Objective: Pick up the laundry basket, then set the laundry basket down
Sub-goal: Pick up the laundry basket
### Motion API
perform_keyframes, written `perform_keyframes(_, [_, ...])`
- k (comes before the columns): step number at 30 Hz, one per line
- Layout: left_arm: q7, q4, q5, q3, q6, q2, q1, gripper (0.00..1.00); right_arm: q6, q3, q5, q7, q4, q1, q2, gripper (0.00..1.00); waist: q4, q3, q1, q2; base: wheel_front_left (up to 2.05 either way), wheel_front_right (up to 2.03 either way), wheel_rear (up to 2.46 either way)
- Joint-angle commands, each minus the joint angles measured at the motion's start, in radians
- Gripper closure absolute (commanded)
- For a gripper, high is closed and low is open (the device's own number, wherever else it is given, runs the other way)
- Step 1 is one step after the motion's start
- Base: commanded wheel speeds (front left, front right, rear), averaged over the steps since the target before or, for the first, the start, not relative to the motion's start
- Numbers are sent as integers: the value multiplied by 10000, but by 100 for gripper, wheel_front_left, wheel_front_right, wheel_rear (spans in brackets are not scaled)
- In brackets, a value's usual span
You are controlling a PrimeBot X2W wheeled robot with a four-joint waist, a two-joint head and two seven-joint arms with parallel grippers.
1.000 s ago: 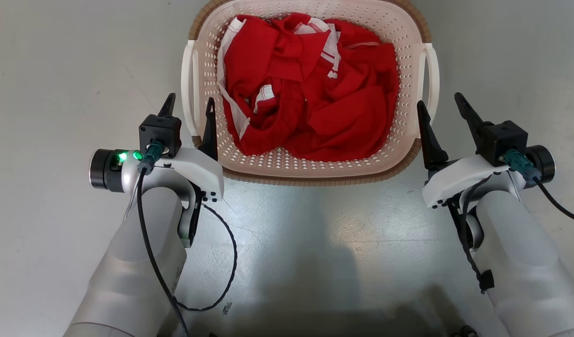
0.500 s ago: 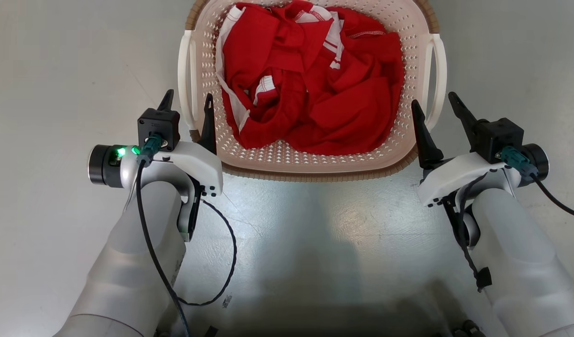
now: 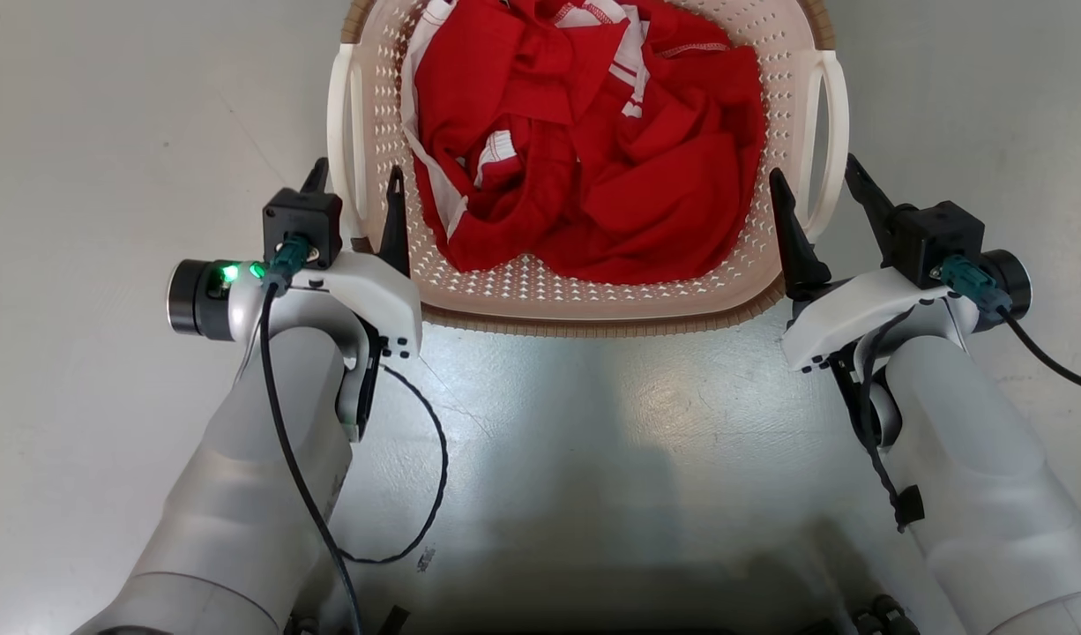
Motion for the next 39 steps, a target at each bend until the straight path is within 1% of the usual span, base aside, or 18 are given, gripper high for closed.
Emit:
perform_keyframes(1, [-49, -37, -163, 108, 119, 269, 37, 0, 31, 194, 96, -124, -33, 260, 147, 0, -4, 31, 0, 0, 0, 0, 0])
perform_keyframes(16, [-49, 292, -621, -298, 218, 269, -312, 0, 31, 358, 394, -124, 296, 98, 147, 0, -23, 194, 0, 0, 0, 0, 0])
perform_keyframes(39, [-49, 416, -957, -611, 298, 269, -574, 0, 31, 612, 442, -124, 276, 10, 147, 0, 21, 510, 0, 0, 0, 0, 0])
